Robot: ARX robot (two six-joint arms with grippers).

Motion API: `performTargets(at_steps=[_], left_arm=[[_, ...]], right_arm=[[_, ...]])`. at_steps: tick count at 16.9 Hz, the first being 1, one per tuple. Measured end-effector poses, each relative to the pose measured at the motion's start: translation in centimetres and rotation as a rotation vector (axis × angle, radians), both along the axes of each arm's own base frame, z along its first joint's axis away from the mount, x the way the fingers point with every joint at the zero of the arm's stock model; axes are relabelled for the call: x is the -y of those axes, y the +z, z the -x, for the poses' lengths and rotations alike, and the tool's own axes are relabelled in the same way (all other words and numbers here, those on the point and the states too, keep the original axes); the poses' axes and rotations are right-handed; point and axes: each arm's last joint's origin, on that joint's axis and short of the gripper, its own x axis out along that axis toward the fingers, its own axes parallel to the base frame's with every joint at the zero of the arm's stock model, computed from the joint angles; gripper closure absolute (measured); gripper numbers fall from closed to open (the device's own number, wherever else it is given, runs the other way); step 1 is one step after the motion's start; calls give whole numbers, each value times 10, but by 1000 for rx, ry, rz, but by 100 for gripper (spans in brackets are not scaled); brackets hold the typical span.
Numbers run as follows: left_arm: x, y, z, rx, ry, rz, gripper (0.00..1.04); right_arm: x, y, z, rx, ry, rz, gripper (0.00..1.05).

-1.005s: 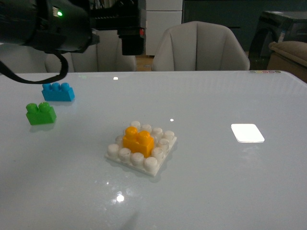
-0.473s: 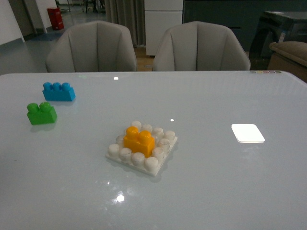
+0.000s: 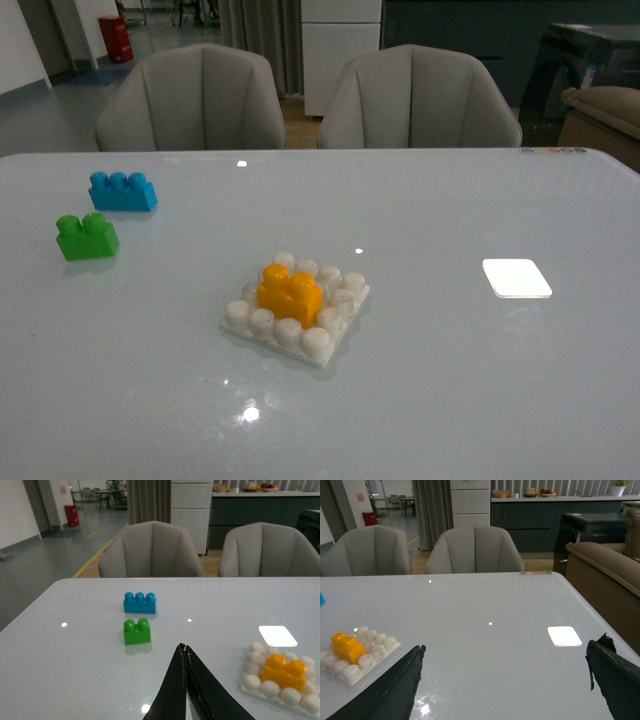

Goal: Insert yellow block into base center

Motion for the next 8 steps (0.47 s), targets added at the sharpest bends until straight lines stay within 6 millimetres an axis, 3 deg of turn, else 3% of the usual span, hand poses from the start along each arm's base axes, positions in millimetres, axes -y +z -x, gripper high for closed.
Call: performTargets(at_steps=[8], left_arm=[[2, -13, 24, 22, -27, -1, 103]], right_arm=[[0, 0, 0, 0, 0, 0, 6]])
